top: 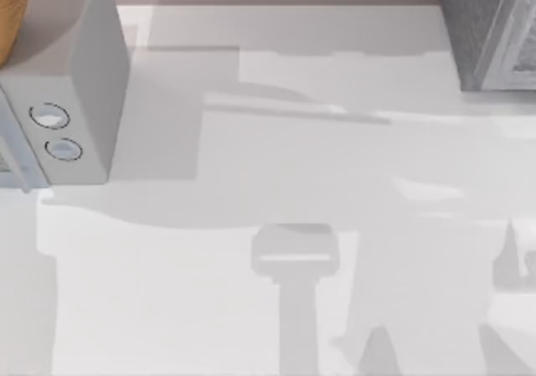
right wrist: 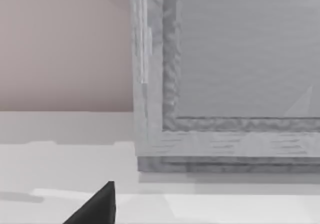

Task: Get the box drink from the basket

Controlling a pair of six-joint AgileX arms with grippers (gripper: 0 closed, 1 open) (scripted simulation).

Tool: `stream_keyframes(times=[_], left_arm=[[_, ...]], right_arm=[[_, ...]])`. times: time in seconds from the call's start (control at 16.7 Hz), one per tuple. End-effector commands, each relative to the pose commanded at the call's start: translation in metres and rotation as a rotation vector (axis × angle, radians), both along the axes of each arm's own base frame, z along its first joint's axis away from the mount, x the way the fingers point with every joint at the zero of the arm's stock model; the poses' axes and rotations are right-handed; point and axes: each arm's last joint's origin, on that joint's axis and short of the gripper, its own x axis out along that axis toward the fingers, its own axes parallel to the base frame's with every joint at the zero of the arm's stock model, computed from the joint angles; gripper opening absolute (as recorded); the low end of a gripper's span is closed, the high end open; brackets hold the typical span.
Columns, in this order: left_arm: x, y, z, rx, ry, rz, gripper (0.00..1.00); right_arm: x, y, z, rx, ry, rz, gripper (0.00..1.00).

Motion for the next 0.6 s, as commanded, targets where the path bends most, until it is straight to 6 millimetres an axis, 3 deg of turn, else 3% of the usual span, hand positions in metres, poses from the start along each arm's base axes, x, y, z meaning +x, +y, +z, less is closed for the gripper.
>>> stream_keyframes(times=[0.24,0.6], left_arm=[[-0.002,0.001,0.028,-0.007,0.096,-0.010,0.00],[0.006,0.002,0.024,-0.017,0.272,-0.076,0.00]], right_arm=[[0.000,0.000,0.000,0.000,0.000,0.000,1.00],[0.000,0.000,0.000,0.000,0.000,0.000,1.00]])
